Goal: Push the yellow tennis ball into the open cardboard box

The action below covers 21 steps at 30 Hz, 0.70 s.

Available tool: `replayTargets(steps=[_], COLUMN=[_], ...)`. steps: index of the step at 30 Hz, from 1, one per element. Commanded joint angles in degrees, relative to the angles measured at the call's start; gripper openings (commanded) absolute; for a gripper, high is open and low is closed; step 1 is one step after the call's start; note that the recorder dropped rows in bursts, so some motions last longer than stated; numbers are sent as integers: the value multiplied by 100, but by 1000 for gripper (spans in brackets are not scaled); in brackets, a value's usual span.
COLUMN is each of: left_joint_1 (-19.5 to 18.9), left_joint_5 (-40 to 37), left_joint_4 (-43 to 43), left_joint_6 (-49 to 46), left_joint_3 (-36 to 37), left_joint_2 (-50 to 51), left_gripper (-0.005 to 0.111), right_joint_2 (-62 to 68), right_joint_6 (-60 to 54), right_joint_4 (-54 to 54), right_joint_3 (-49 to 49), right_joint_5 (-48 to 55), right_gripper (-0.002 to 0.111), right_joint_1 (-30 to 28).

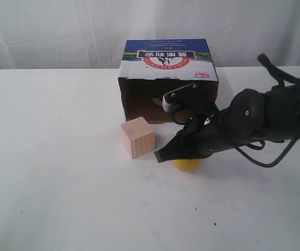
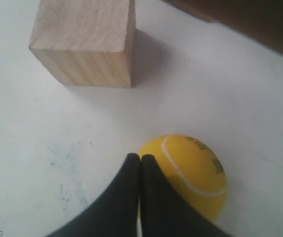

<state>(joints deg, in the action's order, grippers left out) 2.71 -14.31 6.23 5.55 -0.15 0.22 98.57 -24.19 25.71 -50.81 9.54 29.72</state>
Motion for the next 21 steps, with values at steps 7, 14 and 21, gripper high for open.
replayTargets(steps=[7, 14, 21], left_joint_1=[35, 35, 35], left_joint_5=[-28, -28, -28], left_joint_4=[28, 28, 28], left_joint_6=[43, 43, 43], left_joint_3=[15, 15, 15], left_joint_2=[-22, -22, -22], left_gripper=[0, 0, 0], right_joint_2=[587, 587, 587], right_joint_6=[47, 47, 25], right_joint_4=[23, 23, 23], right_joint_3=[11, 11, 11], right_joint_5=[-876, -2043, -2636], right_gripper=[0, 0, 0], right_joint_1=[-9, -9, -9])
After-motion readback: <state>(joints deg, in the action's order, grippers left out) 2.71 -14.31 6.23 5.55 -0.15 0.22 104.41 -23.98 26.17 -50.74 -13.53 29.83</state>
